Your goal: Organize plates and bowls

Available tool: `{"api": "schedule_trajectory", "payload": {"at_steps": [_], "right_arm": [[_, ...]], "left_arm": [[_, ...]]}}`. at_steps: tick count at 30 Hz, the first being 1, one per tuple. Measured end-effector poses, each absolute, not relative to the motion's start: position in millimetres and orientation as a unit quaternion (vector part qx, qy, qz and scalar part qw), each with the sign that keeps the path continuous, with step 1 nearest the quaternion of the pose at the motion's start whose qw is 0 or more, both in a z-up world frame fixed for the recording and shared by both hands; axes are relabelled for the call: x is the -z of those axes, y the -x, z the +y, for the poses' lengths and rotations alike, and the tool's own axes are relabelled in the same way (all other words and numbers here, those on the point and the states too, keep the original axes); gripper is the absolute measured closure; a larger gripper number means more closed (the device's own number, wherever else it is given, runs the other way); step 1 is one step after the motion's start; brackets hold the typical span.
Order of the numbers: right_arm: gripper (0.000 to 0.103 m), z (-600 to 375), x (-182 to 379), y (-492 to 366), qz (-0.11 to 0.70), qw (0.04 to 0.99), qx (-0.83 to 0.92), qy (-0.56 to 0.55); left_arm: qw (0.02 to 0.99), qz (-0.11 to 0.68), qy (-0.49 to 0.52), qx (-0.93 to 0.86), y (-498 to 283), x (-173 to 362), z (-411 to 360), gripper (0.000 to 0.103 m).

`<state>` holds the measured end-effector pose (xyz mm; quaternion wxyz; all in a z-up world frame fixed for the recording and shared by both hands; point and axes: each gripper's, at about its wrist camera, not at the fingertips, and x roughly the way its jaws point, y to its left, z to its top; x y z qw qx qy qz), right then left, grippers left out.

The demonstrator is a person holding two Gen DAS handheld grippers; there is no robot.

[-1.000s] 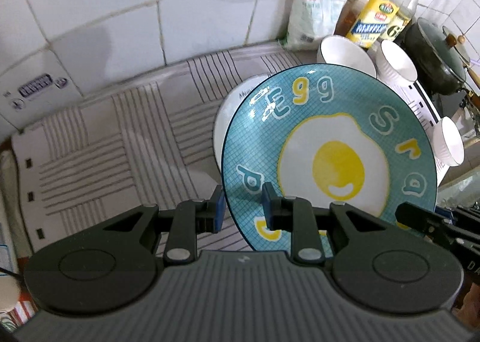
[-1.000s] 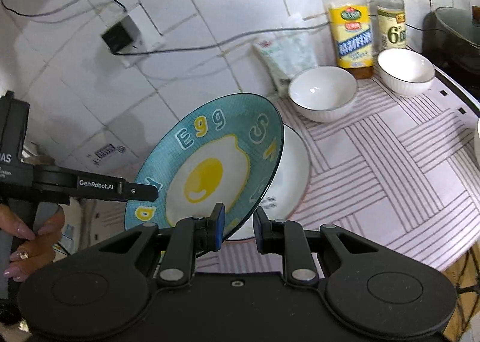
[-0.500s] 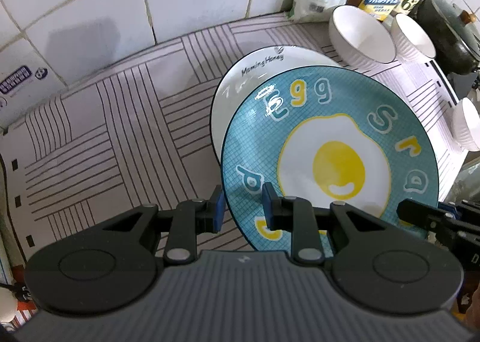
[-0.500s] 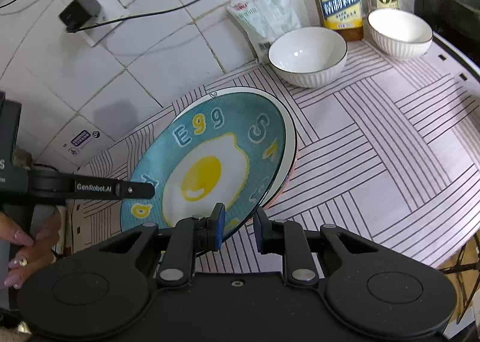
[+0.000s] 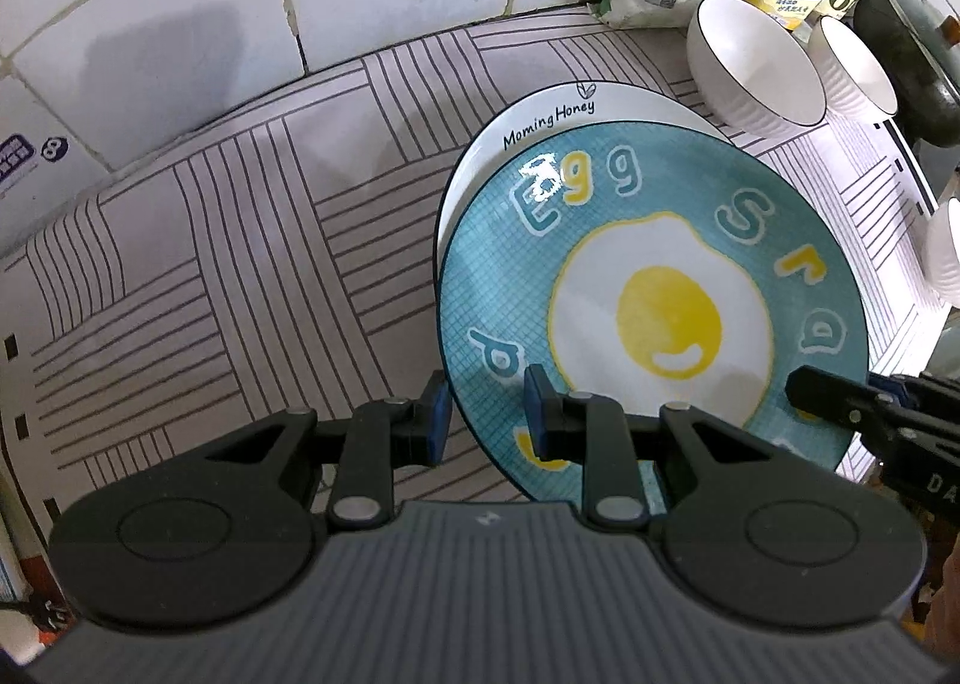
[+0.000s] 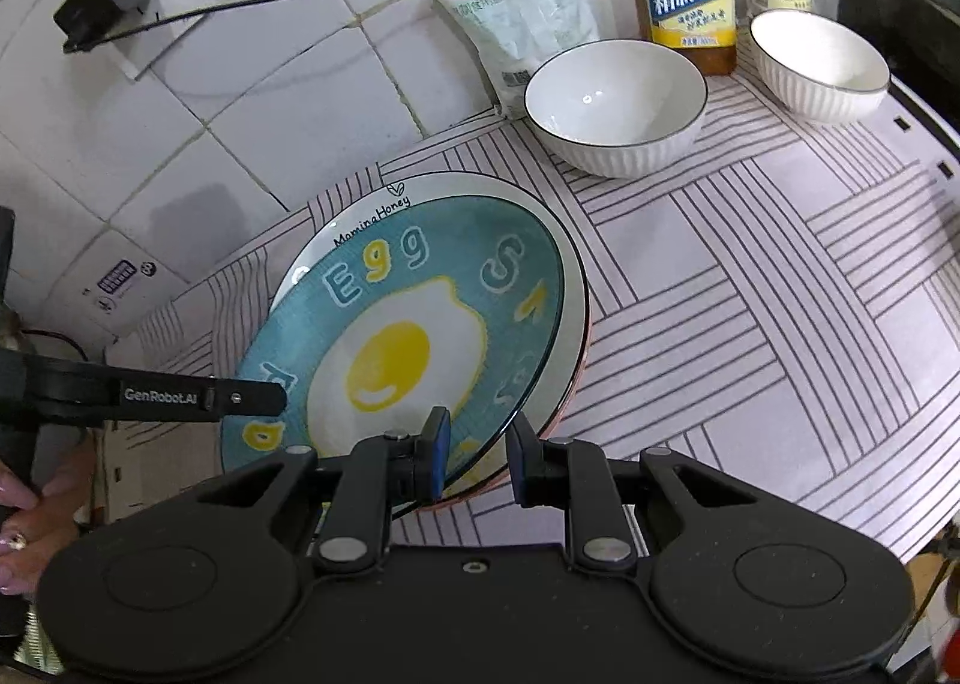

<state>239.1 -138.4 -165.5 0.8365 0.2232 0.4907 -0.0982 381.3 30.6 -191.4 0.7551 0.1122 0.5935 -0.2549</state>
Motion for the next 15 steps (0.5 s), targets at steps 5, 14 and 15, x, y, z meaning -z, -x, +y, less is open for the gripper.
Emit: {"api": "schedule_trajectory", "payload": {"at_steps": [5,14,15], "right_arm": [[0.078,-130.8,165.2,-245.3,0.495,0.843,0.111,-0.179],[0.072,-120.6,174.0,-254.2,0.513,0.841,0.122,-0.120],[0.072,-122.2,175.2,-254.2,0.514,0.840,0.124,-0.121]], "left_arm": [[0.748,0.602,-0.106,0.258,-385.7,192.5,29.5,0.080],[0.738,0.616,-0.104,0.256,-383.1,198.6,28.3,0.080],[0.736,0.619,-0.100,0.255,-383.1,198.8,28.6,0.080]]}}
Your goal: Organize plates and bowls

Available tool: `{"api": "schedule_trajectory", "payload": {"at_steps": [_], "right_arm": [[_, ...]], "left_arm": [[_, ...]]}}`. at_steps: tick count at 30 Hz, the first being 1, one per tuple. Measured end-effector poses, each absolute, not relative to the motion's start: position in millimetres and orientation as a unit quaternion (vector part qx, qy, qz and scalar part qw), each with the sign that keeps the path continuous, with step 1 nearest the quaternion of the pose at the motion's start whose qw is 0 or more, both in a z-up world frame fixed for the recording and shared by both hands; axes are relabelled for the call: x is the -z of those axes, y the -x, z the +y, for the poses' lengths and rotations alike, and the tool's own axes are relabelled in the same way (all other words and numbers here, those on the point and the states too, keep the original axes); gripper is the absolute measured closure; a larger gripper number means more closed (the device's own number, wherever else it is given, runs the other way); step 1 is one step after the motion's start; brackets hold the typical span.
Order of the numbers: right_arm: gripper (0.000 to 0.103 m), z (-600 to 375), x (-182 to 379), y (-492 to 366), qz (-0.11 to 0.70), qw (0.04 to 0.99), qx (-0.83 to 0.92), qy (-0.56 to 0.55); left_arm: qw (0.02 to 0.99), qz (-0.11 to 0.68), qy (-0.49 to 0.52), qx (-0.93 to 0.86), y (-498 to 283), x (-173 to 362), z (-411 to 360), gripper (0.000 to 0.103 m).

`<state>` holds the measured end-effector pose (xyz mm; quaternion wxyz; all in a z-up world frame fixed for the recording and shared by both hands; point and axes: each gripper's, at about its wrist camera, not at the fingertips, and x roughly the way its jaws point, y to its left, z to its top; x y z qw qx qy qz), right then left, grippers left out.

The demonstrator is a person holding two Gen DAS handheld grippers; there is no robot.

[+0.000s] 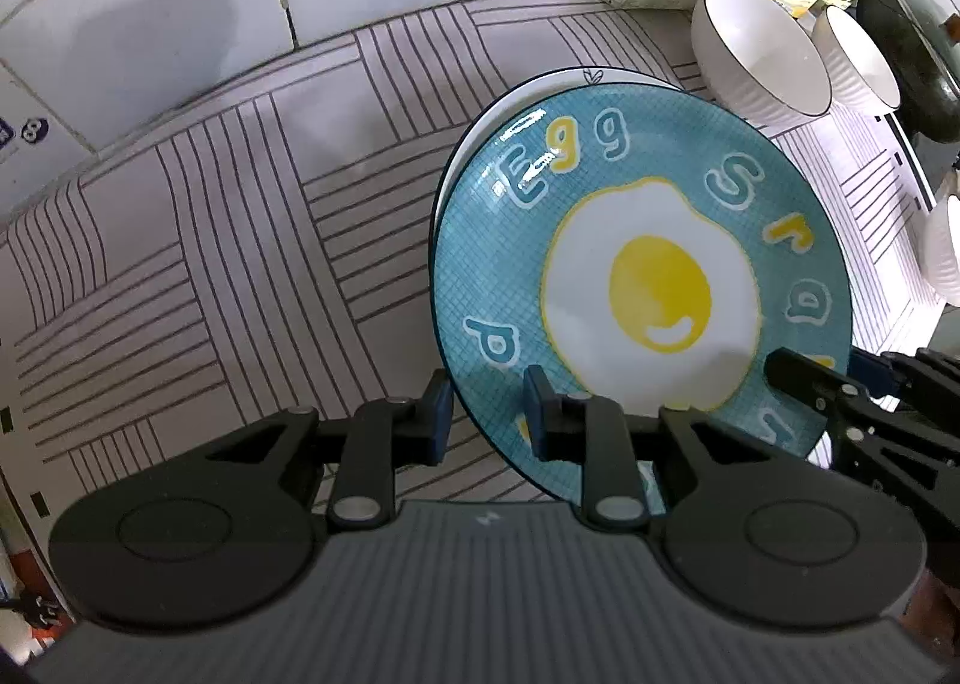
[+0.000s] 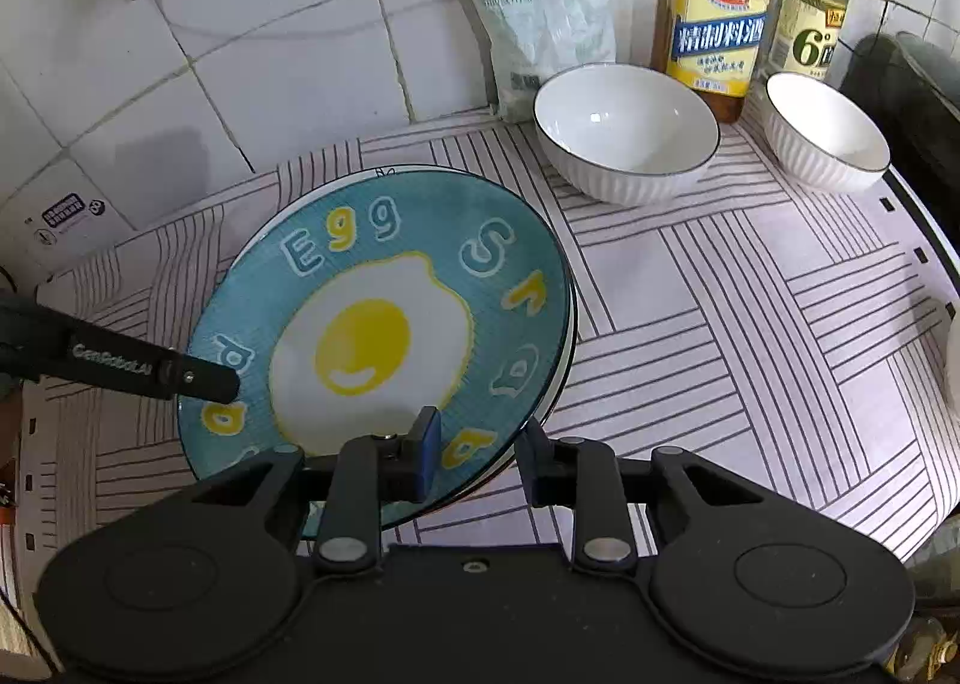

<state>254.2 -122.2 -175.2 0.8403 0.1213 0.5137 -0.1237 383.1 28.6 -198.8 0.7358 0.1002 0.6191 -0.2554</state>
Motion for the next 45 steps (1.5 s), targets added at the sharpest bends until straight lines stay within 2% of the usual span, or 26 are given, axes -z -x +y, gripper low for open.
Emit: {"api": "schedule_trajectory", "payload": {"at_steps": [6,11,17,22,28,30,40,45], "right_arm": [[0.065,-117.5,181.7,-258.3,0.511,0.845,0.133,-0.084],[0.065,-121.8,186.7,-254.3,0.509,0.844,0.150,-0.082],[0.065,-124.6,164.4,-233.8,0.466,0.867,0.151,-0.092],[0.065,-130.5,132.7,-208.1,0.449,0.876,0.149,-0.096],[0.065,-136.1,95.0,-170.6,0.418,0.893,0.117,-0.119],[0.064,-134.2,86.5,-160.0,0.410,0.898,0.114,-0.117],[0.056,-142.6,53.6,-118.6,0.397,0.905,0.137,-0.068],[0.050,-159.2,37.7,-100.0,0.383,0.915,0.119,-0.052]], "left_arm": [[0.729,0.628,-0.088,0.258,-380.1,198.1,30.5,0.080],[0.727,0.626,-0.090,0.266,-370.1,192.2,29.8,0.080],[0.725,0.621,-0.105,0.280,-349.6,175.7,28.3,0.080],[0.708,0.633,-0.158,0.271,-327.5,162.0,23.0,0.079],[0.714,0.615,-0.162,0.293,-306.1,128.9,28.7,0.068],[0.719,0.610,-0.158,0.293,-300.7,117.6,30.6,0.057],[0.729,0.580,-0.185,0.315,-268.4,74.4,24.6,0.049],[0.736,0.571,-0.187,0.310,-248.5,62.4,13.6,0.041]]}}
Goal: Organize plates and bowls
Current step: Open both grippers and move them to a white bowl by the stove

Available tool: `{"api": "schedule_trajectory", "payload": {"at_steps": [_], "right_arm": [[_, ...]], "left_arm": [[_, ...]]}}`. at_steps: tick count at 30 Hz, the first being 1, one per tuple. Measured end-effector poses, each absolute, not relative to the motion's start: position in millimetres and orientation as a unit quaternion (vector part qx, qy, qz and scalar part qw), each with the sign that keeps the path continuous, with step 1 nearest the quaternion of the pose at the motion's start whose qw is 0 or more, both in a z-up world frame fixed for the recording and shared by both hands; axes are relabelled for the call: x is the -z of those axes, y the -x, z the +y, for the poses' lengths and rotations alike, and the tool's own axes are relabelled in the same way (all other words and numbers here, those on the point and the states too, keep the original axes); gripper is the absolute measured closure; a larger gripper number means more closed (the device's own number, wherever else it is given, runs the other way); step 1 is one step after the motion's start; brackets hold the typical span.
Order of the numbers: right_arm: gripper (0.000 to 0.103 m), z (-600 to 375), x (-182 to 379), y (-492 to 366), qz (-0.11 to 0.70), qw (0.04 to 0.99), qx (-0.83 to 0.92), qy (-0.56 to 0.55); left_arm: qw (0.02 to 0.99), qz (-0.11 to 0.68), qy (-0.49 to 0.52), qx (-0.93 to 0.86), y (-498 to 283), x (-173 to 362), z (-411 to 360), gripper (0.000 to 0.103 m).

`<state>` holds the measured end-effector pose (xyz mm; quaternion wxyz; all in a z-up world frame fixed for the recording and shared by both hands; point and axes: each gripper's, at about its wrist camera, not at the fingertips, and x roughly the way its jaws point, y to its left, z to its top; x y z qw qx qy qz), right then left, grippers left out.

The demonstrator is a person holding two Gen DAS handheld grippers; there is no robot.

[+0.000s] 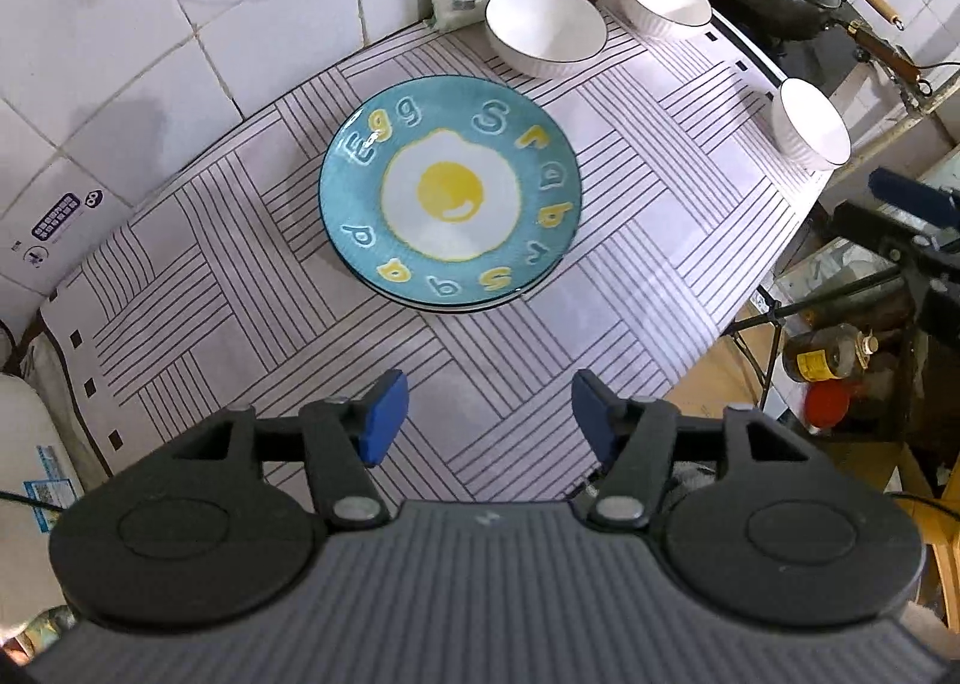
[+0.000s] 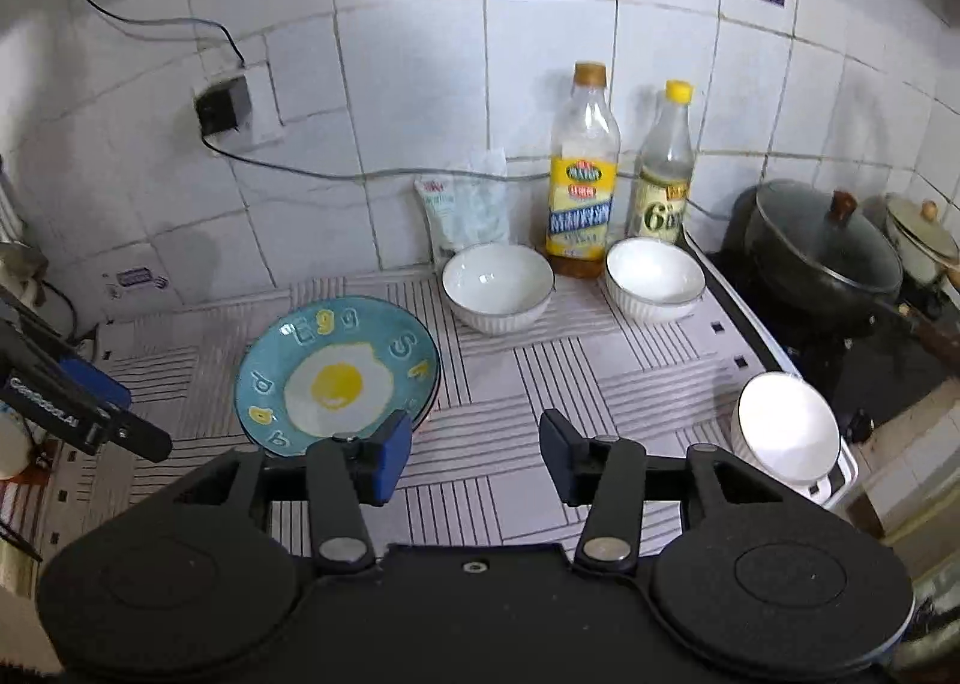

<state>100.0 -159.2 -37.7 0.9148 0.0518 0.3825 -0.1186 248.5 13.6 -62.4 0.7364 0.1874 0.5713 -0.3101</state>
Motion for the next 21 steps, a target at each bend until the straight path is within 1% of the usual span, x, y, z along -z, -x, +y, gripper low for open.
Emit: {"api": "schedule_trajectory", "payload": {"at_steps": [5,9,14,17,19,21], "right_arm": [[0.043,-184.8,28.9,-81.5,0.358,0.929,0.086,-0.049],[0.037,-207.5,24.4,-73.2,0.360,0.930,0.063,-0.031],[0.035,-247.1,20.9,-64.8,0.373,0.927,0.041,-0.019],[0.034,-272.6,23.9,-58.8,0.377,0.925,0.036,-0.019],[0.033,-288.5,27.3,-53.2,0.379,0.925,0.033,-0.016],[0.030,-303.7,31.8,-47.6,0.381,0.924,0.029,-0.011]], "left_arm": [[0.750,0.566,-0.177,0.292,-229.3,53.5,-6.4,0.036],[0.760,0.567,-0.166,0.270,-213.6,51.3,-29.6,0.031],[0.766,0.569,-0.143,0.262,-195.4,55.4,-66.1,0.020],[0.771,0.570,-0.131,0.254,-184.5,59.3,-89.9,0.017],[0.775,0.567,-0.132,0.247,-176.9,62.5,-104.5,0.015],[0.779,0.563,-0.131,0.241,-171.1,65.8,-116.7,0.010]]}}
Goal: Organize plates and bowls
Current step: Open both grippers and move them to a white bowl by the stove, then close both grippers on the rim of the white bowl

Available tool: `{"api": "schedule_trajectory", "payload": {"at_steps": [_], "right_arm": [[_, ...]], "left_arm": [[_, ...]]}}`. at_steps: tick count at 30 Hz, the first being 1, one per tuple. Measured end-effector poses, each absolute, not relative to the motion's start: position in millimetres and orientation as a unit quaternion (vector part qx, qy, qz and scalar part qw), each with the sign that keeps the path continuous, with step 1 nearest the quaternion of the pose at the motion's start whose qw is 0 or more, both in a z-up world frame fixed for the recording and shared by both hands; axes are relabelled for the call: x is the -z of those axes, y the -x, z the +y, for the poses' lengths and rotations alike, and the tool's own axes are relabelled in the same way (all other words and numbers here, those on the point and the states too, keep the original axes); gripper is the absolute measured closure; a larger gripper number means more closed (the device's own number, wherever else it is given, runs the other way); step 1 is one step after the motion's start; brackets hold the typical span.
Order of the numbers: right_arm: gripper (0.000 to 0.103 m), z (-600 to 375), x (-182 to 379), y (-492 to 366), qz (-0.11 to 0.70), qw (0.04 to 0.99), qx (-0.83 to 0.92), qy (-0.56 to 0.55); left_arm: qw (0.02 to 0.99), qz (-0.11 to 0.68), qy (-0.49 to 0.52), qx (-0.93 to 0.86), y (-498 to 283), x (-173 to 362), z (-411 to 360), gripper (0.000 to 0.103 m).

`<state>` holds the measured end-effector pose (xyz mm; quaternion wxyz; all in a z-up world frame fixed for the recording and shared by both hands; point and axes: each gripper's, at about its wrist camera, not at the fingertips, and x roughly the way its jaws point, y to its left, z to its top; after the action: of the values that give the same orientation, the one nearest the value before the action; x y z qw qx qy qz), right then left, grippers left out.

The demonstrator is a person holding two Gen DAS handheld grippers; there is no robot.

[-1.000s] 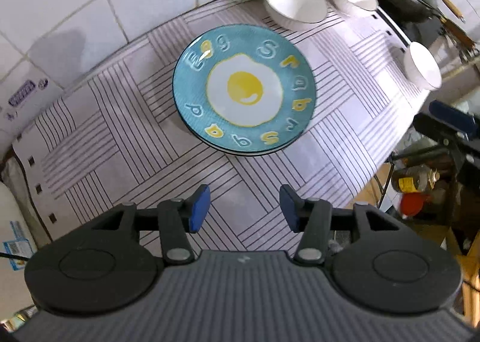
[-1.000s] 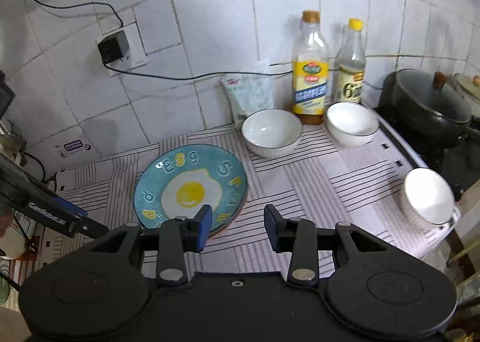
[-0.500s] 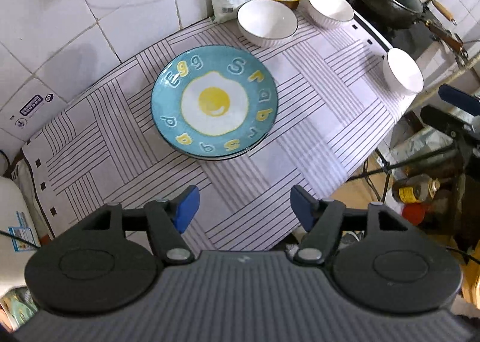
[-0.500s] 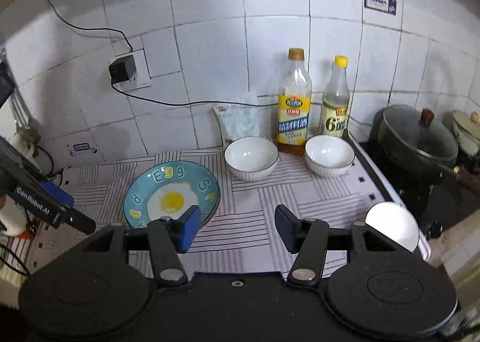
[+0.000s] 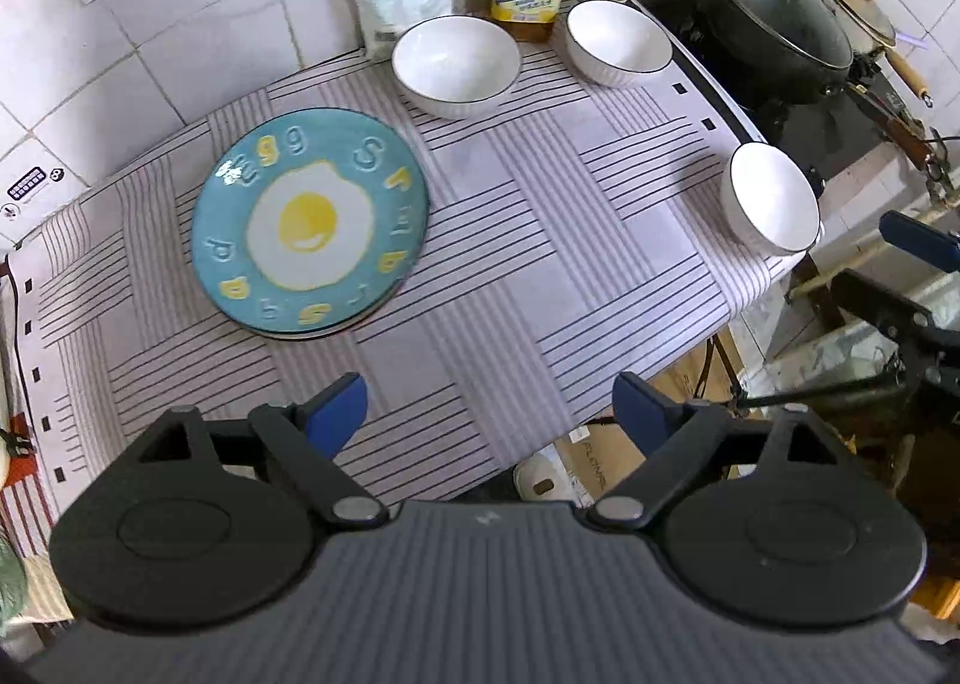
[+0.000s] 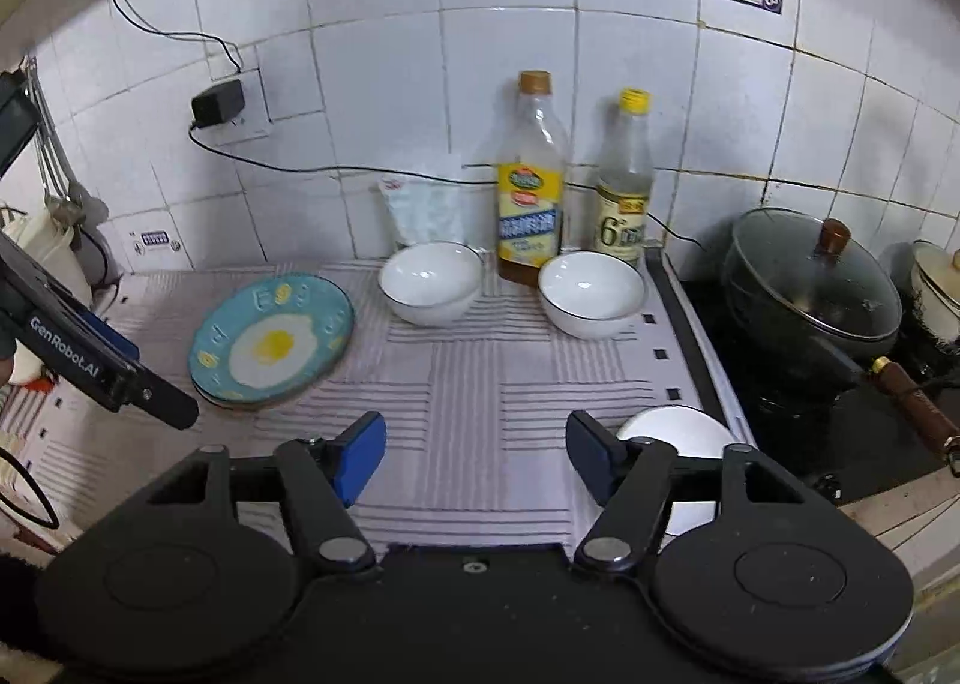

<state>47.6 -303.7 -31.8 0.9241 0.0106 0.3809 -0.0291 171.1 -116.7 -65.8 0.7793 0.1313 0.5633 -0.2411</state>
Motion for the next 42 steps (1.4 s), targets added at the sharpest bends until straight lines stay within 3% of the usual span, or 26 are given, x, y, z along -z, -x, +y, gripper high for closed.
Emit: {"api": "schedule_trajectory", "payload": {"at_steps": [4,8,24,29,39,41,42], "right_arm": [[0.028,-330.6,40.9,-40.2,0.388,0.921,0.027,0.001],[0.010,-353.8,49.0,-34.9,0.384,0.923,0.024,0.013],[0.007,-421.5,148.7,-38.3,0.406,0.913,0.041,0.029],[0.007,-436.0,175.0,-36.4,0.374,0.927,0.033,0.009],[0.007,-453.8,211.1,-46.7,0.378,0.926,0.016,0.006],[0.007,-453.5,215.7,-48.8,0.370,0.929,0.016,0.020],[0.007,-453.3,217.5,-49.8,0.365,0.931,0.016,0.025]], "left_arm": [[0.783,0.565,-0.127,0.227,-160.4,75.2,-143.4,0.009],[0.780,0.575,-0.121,0.216,-155.2,82.6,-164.2,0.009],[0.806,0.533,-0.103,0.233,-170.3,117.9,-249.3,0.008],[0.813,0.513,-0.103,0.253,-181.4,150.9,-287.6,0.008],[0.803,0.527,-0.019,0.278,-202.4,185.3,-331.5,0.008],[0.803,0.525,-0.032,0.281,-203.9,189.5,-340.6,0.017],[0.800,0.528,-0.038,0.281,-203.3,192.0,-345.9,0.037]]}}
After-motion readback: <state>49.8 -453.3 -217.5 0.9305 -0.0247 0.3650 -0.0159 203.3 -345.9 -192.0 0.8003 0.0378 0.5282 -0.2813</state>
